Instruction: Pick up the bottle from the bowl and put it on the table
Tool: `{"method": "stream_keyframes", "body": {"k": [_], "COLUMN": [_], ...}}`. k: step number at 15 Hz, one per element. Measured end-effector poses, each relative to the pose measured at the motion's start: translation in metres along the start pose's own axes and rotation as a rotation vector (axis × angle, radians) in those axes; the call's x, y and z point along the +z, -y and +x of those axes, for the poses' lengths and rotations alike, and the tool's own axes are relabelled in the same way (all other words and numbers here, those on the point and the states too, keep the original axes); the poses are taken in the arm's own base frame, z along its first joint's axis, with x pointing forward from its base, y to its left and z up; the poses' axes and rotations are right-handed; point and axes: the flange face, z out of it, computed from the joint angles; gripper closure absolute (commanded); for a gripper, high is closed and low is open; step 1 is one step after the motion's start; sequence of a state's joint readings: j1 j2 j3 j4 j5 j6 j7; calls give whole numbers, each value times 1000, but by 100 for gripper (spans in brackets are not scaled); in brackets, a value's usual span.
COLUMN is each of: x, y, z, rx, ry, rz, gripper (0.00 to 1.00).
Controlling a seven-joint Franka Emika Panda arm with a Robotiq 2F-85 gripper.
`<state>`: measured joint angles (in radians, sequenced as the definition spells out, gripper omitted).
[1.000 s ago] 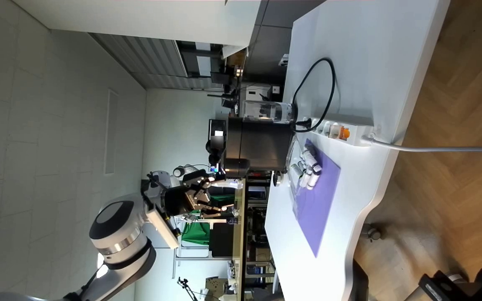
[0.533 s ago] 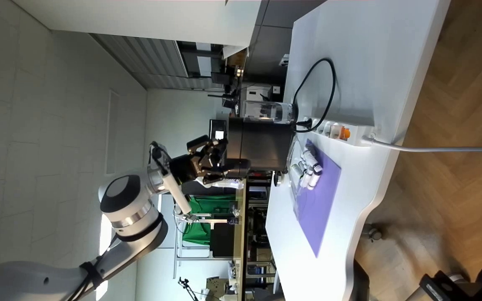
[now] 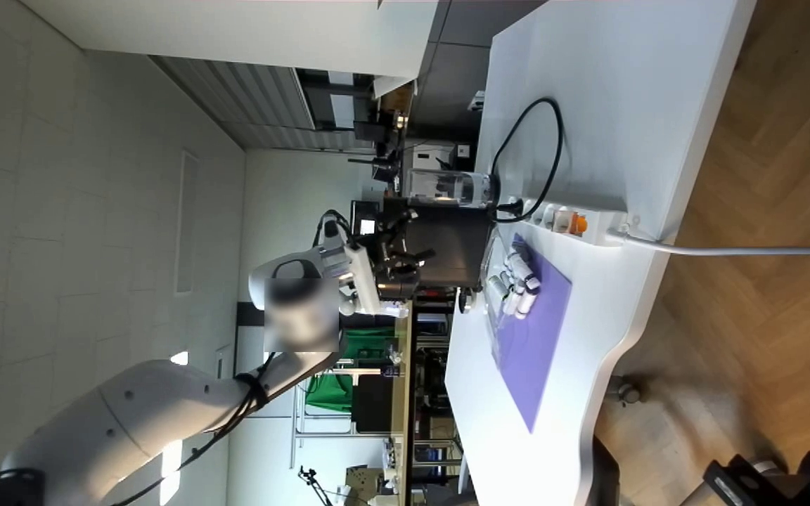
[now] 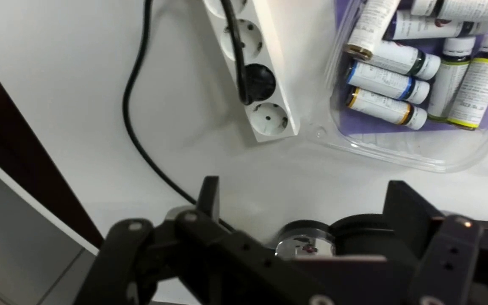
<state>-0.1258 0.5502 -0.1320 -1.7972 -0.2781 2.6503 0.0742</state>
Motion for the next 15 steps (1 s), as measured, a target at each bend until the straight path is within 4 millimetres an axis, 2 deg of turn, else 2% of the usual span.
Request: {"method": "stream_keyframes", "body": {"k": [4,8,11,15], "x": [39,60,72,87], "y": [46,79,96,104], "z": [19,29,32,32], "rx": [-39,-73,-95,-105], "ry": [78,179,229,274], "rz": [27,16,7,-1], "gripper": [0,0,0,0]}}
